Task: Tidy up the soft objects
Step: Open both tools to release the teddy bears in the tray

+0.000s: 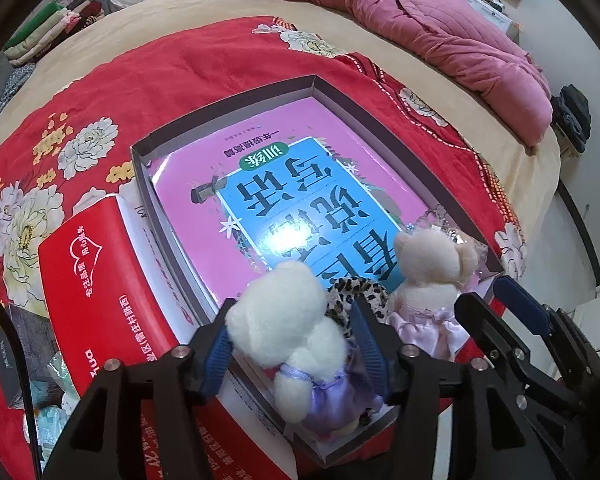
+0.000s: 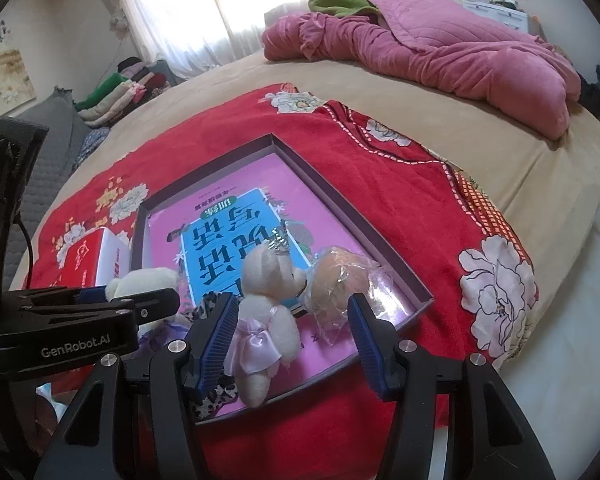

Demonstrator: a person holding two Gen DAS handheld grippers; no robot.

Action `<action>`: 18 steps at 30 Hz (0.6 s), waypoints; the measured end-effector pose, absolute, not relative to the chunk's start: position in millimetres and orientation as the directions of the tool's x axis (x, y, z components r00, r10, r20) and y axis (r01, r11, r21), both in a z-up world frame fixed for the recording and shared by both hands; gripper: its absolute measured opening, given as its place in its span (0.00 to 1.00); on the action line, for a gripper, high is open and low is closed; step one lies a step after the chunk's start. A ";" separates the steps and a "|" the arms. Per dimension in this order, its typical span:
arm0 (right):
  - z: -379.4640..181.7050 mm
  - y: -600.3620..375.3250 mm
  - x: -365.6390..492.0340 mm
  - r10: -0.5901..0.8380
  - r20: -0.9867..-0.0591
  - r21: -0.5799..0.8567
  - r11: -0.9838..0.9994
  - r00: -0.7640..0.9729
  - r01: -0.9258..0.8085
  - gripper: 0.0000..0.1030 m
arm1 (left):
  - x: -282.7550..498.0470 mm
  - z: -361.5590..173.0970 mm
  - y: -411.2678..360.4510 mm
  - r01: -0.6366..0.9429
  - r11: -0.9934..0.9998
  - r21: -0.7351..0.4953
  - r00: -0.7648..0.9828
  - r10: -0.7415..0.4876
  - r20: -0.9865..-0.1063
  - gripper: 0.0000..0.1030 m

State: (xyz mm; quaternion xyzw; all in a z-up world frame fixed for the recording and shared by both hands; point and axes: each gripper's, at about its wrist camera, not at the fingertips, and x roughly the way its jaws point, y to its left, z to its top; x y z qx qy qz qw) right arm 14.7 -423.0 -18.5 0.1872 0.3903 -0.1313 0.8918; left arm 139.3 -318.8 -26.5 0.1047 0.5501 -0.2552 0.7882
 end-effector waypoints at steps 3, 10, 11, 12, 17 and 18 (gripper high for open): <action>-17.2 -425.0 13.8 -0.095 -0.743 0.235 0.890 0.663 0.391 0.57 | 140.0 -24.9 -317.7 0.512 0.850 -0.124 0.263 -0.293 -0.919 0.60; -13.4 -426.8 11.8 -0.102 -0.733 0.246 0.882 0.673 0.402 0.58 | 142.9 -9.9 -309.9 0.497 0.856 -0.142 0.295 -0.321 -0.900 0.67; -12.7 -426.7 11.6 -0.102 -0.732 0.248 0.881 0.674 0.402 0.58 | 143.5 -7.2 -308.5 0.494 0.858 -0.144 0.301 -0.324 -0.897 0.69; -12.0 -426.5 11.3 -0.101 -0.730 0.250 0.881 0.676 0.402 0.58 | 144.2 -5.5 -307.3 0.491 0.859 -0.143 0.306 -0.324 -0.895 0.69; -9.0 -426.1 10.0 -0.111 -0.725 0.244 0.881 0.680 0.404 0.58 | 144.3 2.8 -300.4 0.480 0.865 -0.146 0.325 -0.330 -0.886 0.69; -8.3 -426.2 9.7 -0.112 -0.724 0.244 0.881 0.681 0.405 0.58 | 143.8 5.0 -298.2 0.476 0.866 -0.150 0.329 -0.334 -0.883 0.70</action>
